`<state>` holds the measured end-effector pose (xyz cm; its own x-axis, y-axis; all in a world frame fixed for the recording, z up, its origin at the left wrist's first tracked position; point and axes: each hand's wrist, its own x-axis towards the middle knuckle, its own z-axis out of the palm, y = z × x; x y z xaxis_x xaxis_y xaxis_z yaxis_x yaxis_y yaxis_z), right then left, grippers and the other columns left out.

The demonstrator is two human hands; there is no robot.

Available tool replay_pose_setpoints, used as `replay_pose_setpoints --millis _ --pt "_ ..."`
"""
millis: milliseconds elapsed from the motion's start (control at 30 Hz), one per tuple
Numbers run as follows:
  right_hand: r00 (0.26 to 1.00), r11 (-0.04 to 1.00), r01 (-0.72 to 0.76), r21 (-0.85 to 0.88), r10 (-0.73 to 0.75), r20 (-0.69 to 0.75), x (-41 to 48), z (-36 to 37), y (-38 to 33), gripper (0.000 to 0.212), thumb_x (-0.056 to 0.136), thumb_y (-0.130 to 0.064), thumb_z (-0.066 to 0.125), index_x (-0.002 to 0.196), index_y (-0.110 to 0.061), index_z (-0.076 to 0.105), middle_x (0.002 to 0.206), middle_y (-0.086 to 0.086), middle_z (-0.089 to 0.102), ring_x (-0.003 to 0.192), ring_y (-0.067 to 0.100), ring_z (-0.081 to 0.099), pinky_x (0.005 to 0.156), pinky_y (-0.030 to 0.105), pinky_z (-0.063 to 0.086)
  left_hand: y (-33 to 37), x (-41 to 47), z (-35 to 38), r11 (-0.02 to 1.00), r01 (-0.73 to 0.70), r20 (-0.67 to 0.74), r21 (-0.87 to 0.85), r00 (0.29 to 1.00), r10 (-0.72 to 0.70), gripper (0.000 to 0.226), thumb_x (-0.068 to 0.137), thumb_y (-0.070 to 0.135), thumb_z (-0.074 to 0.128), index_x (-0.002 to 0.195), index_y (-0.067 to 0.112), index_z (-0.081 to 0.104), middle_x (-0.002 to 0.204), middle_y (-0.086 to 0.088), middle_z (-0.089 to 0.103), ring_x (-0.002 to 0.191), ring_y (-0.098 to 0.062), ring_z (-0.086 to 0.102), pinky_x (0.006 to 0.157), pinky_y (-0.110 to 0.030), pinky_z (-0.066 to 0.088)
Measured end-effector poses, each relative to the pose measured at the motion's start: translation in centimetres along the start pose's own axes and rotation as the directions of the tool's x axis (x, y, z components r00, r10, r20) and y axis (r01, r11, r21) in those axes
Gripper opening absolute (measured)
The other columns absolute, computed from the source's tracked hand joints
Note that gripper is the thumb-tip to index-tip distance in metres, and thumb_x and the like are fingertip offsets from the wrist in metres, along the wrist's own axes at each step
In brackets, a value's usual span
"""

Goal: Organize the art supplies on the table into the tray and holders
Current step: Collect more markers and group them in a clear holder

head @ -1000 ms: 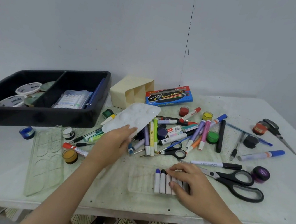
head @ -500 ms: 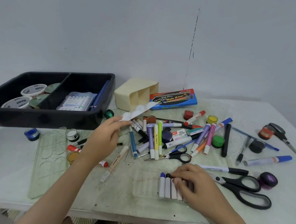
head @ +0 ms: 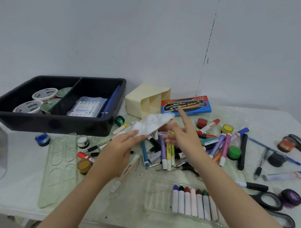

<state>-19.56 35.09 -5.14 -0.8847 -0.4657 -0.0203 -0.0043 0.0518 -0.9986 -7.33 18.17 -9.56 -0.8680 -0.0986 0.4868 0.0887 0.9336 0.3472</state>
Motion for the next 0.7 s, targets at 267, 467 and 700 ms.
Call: replay_pose_setpoints --millis 267,467,700 --pt "0.989 0.991 -0.116 0.073 0.122 -0.082 1.9 1.6 1.2 0.034 0.088 0.0 0.058 0.118 -0.012 0.062 0.092 0.009 0.063 0.078 0.018 0.064 0.063 0.026 0.057 1.2 -1.5 0.6 0.991 -0.13 0.014 -0.043 0.991 0.131 0.042 0.089 0.023 0.054 0.13 0.023 0.054 0.131 -0.002 0.057 0.116 -0.013 0.053 0.093 -0.027 0.048" --pt "0.965 0.993 -0.086 0.083 0.104 -0.242 1.9 -3.7 1.2 0.037 0.084 0.005 0.058 0.105 -0.024 0.065 0.117 0.01 0.059 0.1 0.028 0.061 0.089 0.045 0.053 0.8 -1.3 0.3 0.993 -0.016 -0.018 -0.116 1.0 0.014 0.05 0.086 0.043 0.052 0.134 0.026 0.048 0.135 0.009 0.048 0.126 -0.005 0.042 0.105 -0.012 0.028" --pt "0.927 0.948 -0.153 -0.28 0.04 -0.373 1.2 -9.9 1.1 0.041 0.084 -0.001 0.044 0.112 -0.023 0.065 0.112 0.007 0.053 0.063 0.015 0.046 0.041 0.015 0.039 -0.9 -0.1 0.9 0.984 0.149 0.024 -0.095 0.989 -0.147 0.042 0.089 0.022 0.062 0.13 0.024 0.053 0.127 0.009 0.053 0.116 0.001 0.04 0.098 -0.019 0.032"
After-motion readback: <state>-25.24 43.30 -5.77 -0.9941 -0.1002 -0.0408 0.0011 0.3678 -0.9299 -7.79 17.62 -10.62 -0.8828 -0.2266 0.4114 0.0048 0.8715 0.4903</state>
